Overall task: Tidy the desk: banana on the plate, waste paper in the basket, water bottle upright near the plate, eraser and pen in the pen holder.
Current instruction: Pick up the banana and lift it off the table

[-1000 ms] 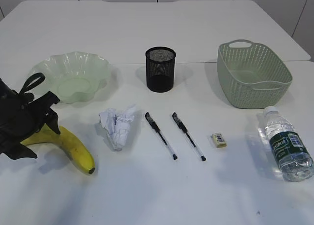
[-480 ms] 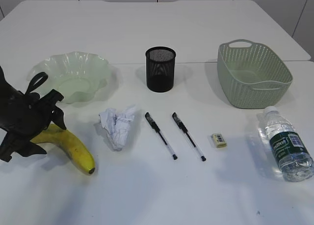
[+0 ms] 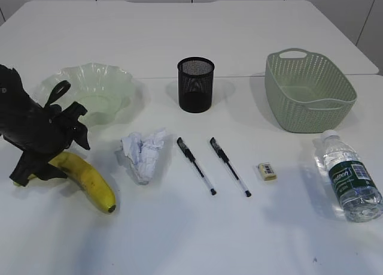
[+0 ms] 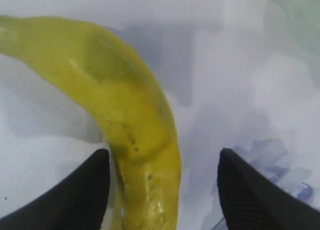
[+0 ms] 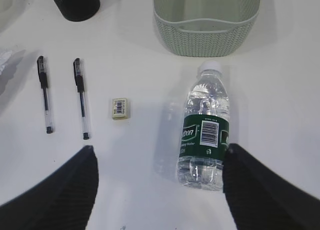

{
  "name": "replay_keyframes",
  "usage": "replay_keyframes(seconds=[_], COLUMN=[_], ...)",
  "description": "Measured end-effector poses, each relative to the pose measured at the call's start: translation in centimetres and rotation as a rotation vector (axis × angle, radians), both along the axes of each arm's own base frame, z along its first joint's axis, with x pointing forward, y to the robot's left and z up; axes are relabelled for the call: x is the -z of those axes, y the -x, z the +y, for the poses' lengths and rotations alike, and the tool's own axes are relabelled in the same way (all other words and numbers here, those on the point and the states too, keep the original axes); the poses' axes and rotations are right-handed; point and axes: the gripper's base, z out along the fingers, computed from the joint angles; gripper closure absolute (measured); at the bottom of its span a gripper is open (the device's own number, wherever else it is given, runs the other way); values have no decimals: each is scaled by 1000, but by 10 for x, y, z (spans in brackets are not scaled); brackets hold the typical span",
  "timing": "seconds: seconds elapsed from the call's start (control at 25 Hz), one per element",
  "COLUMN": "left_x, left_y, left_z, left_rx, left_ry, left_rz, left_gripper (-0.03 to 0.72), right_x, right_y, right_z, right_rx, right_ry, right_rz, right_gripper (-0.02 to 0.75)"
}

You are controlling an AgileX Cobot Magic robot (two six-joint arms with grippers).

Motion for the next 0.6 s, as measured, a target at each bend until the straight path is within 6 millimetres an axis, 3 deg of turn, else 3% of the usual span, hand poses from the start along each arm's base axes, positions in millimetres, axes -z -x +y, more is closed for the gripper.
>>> replay_keyframes(seconds=[0.4,0.6], left_x=[9,14], left_y=[0,0], left_z=[0,0], left_rx=[-1,-1], left_ry=[-8,-12], left_rz=[39,53], left_gripper=[220,300], right_x=[0,0], right_y=[0,0], right_z=[0,0], right_rx=[-2,-4], right_ry=[2,5], right_rz=[0,-1], right_gripper=[162,162])
